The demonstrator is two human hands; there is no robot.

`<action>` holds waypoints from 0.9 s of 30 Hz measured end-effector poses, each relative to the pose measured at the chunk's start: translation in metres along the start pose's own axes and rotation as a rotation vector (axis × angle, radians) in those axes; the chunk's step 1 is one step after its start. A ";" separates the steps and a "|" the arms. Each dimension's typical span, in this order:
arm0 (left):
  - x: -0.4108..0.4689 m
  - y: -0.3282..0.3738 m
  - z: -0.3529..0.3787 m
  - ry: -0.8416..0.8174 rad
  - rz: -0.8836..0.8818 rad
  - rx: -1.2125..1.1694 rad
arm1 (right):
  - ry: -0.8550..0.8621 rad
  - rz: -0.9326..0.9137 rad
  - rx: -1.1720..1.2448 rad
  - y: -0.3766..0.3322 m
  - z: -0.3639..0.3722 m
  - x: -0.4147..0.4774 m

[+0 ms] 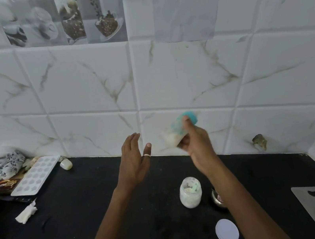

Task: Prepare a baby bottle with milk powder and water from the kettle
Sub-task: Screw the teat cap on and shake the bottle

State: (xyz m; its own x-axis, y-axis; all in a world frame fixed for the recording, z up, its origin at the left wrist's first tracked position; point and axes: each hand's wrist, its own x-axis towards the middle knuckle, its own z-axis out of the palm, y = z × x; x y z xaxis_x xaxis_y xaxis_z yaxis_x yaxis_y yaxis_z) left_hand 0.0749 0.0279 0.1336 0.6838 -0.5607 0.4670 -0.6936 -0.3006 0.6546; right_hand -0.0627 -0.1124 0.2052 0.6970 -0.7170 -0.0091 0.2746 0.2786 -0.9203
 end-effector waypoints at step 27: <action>0.002 0.005 0.000 0.003 0.011 0.025 | 0.171 -0.092 0.299 -0.021 -0.005 0.016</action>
State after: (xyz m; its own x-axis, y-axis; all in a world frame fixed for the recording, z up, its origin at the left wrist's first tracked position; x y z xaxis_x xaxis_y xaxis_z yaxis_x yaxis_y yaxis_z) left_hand 0.0731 0.0252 0.1376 0.6770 -0.5614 0.4759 -0.7063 -0.3138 0.6345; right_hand -0.0605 -0.1332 0.2224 0.5465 -0.8372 -0.0205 0.5303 0.3649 -0.7653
